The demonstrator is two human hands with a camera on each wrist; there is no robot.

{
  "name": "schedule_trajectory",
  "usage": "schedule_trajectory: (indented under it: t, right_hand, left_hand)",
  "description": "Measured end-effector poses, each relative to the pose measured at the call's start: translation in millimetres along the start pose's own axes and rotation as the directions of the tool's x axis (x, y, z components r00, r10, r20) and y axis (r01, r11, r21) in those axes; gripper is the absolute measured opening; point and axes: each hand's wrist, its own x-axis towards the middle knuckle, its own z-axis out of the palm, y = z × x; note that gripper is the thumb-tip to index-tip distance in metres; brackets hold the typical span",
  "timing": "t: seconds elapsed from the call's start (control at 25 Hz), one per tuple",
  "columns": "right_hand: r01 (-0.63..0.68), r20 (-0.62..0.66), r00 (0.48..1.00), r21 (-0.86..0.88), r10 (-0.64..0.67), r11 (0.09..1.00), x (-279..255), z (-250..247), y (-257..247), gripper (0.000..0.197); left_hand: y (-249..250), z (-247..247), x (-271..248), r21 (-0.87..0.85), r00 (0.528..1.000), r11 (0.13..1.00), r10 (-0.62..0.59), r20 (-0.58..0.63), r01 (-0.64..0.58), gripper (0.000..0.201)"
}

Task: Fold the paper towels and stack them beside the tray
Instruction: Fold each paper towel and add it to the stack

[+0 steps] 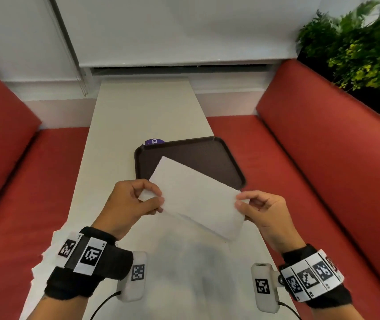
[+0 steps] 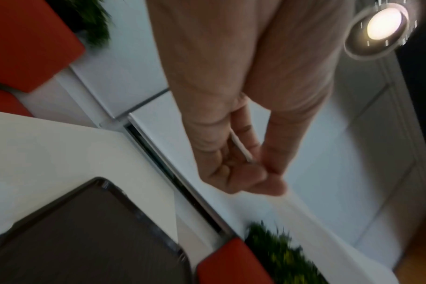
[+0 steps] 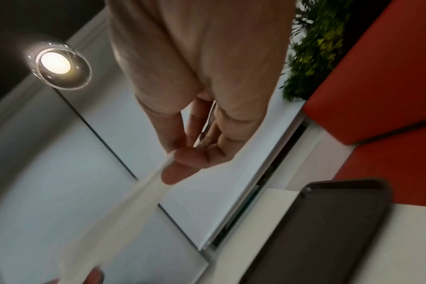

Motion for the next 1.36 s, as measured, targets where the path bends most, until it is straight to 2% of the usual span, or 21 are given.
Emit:
schedule_trajectory:
  t: [0.12, 0.28, 0.44, 0.52, 0.64, 0.8, 1.0, 1.16, 1.24, 1.36]
  right_hand:
    - [-0.075, -0.187, 0.981, -0.176, 0.042, 0.982, -25, -31, 39, 0.013]
    - [-0.28, -0.35, 0.917, -0.22, 0.192, 0.934, -53, -57, 93, 0.017]
    - [-0.45, -0.509, 0.81, -0.22, 0.292, 0.865, -49, -81, 145, 0.023]
    - [-0.516, -0.532, 0.776, -0.227, 0.339, 0.826, -50, -78, 158, 0.022]
    - [-0.567, -0.506, 0.77, -0.265, 0.388, 0.78, -44, -80, 177, 0.025]
    - [-0.605, -0.487, 0.756, -0.267, 0.436, 0.75, -35, -81, 192, 0.014]
    - [-0.596, -0.48, 0.779, -0.367, 0.403, 0.715, -32, -80, 193, 0.015]
    - [-0.569, -0.467, 0.811, -0.487, 0.353, 0.662, -28, -78, 192, 0.017]
    - [-0.527, -0.456, 0.84, -0.56, 0.293, 0.639, -25, -75, 192, 0.019]
    - [-0.492, -0.428, 0.865, -0.614, 0.263, 0.618, -16, -72, 187, 0.022]
  left_hand:
    - [-23, 52, 33, 0.236, 0.999, 0.971, 0.035, 0.029, -0.041, 0.018]
    - [-63, 128, 79, 0.512, 0.985, 0.85, 0.047, 0.166, -0.127, 0.02]
    - [-113, 196, 113, 0.642, 0.937, 0.75, -0.093, 0.338, -0.158, 0.03]
    - [-129, 205, 117, 0.688, 0.916, 0.708, -0.155, 0.37, -0.158, 0.034]
    - [-151, 219, 129, 0.732, 0.893, 0.662, -0.216, 0.395, -0.164, 0.038]
    - [-166, 229, 142, 0.795, 0.869, 0.577, -0.278, 0.409, -0.19, 0.044]
    - [-171, 234, 142, 0.797, 0.888, 0.586, -0.278, 0.367, -0.146, 0.048]
    - [-169, 225, 137, 0.791, 0.903, 0.61, -0.313, 0.293, -0.045, 0.049]
    - [-158, 211, 130, 0.752, 0.922, 0.659, -0.289, 0.257, -0.004, 0.051]
    - [-129, 164, 103, 0.639, 0.97, 0.769, -0.173, 0.17, 0.025, 0.049]
